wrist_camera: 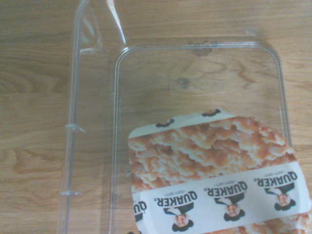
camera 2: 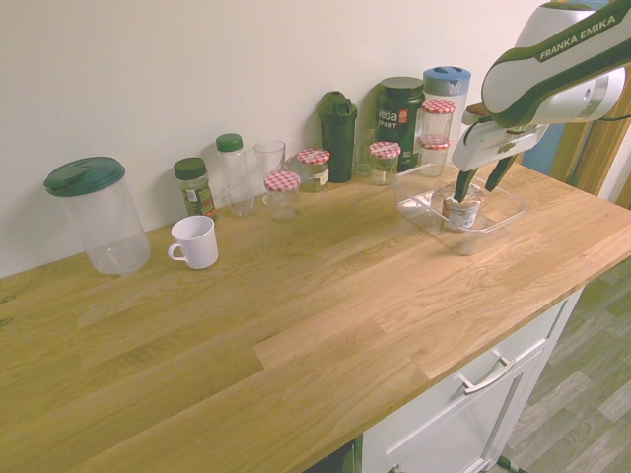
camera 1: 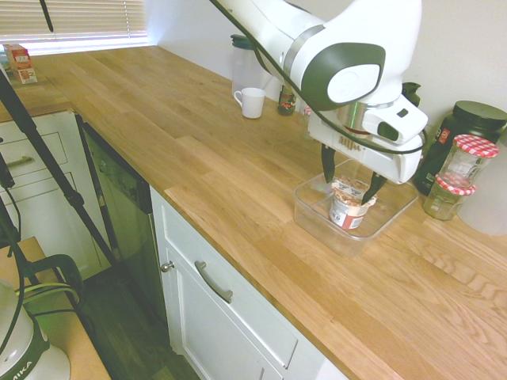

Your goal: Put the cereal into the container

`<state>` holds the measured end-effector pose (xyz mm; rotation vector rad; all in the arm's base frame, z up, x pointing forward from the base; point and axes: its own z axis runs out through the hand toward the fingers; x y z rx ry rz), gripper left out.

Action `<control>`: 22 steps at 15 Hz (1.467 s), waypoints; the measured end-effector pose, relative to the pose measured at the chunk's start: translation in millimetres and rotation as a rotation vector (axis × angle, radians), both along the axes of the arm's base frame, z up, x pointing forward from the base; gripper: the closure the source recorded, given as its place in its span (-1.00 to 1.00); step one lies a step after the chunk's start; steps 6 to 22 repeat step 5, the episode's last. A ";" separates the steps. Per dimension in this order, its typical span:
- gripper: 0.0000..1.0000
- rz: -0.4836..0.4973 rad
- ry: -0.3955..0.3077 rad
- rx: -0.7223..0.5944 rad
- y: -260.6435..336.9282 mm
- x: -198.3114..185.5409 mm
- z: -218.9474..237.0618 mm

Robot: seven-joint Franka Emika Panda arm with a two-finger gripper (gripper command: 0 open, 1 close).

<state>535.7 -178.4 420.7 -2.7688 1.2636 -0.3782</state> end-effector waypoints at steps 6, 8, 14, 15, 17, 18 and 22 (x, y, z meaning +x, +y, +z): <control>-1.00 -0.012 -0.079 -0.008 -3.8 -9.6 41.5; -1.00 -0.012 -0.079 -0.008 -3.8 -9.6 41.5; -1.00 -0.012 -0.079 -0.008 -3.8 -9.6 41.5; -1.00 -0.012 -0.079 -0.008 -3.8 -9.6 41.5; -1.00 -0.012 -0.079 -0.008 -3.8 -9.6 41.5; -1.00 -0.012 -0.079 -0.008 -3.8 -9.6 41.5; -1.00 -0.012 -0.079 -0.008 -3.8 -9.6 41.5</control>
